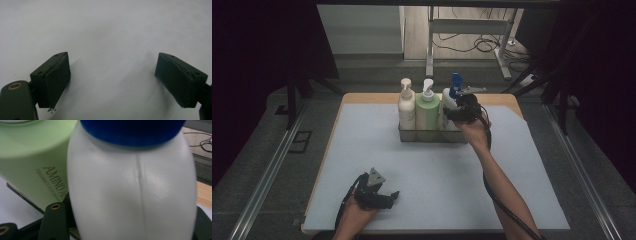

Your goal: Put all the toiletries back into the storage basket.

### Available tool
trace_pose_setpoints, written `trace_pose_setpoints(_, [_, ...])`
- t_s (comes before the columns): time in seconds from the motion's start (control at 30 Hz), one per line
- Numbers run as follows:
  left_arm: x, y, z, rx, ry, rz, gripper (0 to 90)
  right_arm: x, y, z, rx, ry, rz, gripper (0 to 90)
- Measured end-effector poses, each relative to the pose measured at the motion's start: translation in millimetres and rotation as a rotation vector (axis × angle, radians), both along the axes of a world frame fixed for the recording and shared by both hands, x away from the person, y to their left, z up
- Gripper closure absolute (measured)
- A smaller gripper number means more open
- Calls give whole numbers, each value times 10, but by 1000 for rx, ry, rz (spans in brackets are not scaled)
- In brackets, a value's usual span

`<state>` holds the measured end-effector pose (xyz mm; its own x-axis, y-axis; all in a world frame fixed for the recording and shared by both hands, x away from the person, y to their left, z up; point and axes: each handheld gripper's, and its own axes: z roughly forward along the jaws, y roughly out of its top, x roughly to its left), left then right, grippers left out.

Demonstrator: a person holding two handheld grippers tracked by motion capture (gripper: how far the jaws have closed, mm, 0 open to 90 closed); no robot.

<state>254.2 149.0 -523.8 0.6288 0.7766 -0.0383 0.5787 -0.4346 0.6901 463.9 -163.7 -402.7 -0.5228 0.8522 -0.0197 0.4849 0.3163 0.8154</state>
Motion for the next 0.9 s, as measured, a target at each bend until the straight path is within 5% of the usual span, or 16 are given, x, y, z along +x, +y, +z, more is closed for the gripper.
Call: trace_pose_setpoints(0.9, [-2,-4,0,1,-1,0,128,-269,-305,47,53,10,71,358])
